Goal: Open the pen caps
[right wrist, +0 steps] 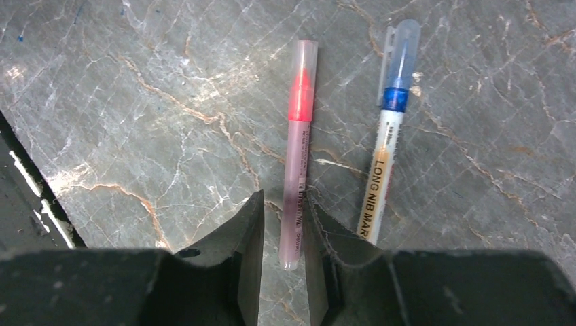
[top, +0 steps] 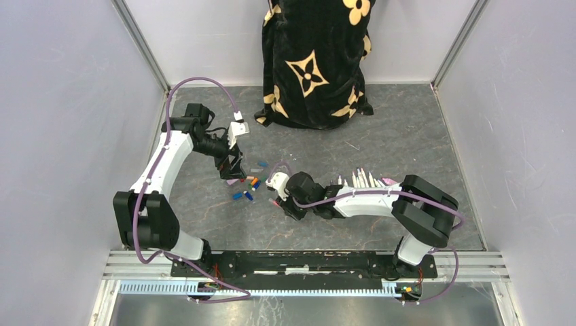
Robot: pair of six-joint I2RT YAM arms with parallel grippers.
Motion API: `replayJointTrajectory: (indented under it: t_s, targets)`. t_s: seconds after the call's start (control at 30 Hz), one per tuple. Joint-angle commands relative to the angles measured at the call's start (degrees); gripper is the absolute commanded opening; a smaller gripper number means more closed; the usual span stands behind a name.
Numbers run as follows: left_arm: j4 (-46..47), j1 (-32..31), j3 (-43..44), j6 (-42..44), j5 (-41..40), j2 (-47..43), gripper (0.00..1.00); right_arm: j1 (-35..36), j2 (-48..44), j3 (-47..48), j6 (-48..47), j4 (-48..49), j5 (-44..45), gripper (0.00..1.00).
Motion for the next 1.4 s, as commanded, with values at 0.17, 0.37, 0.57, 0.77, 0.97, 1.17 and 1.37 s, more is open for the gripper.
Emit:
replayJointTrajectory:
  t_s: [0.17, 0.37, 0.57, 0.77, 0.97, 1.17, 1.37]
  targets:
    - [-2.5, -0.3, 1.8, 3.9, 2.7, 0.0, 1.00, 2.6, 2.2, -0.1, -1.2, -0.1, 1.5, 0.25]
    - [-2.7, -0.3, 3.2, 4.1, 3.2, 0.5, 1.00, 2.7, 3.1, -2.4, -0.3, 1.4, 1.2, 0.14]
    - [-5.2, -0.3, 3.3, 8.6, 4.6, 0.5, 1.00, 2.5, -0.5, -1.5, -0.3, -0.3, 1.8, 0.00]
    - [-5.6, -5.0, 2.3, 13.6, 0.7, -0.7, 1.00, -5.9, -7.3, -0.3, 2.9, -0.4, -18.3, 0.00]
    - [-3.9, -15.2, -1.5, 14.2, -4.6, -2.7, 1.00, -11.2, -9.0, 2.8, 3.2, -4.4, -34.8, 0.00]
    - [0.1, -20.7, -3.3, 11.8, -7.2, -3.4, 0.96, -13.2, -8.6, 5.0, 2.7, -6.5, -40.3, 0.00]
    - [0.7, -22.4, -4.9, 11.3, -7.4, -2.6, 0.89, -14.1, -8.8, 5.2, 4.2, -5.1, -41.8, 0.00]
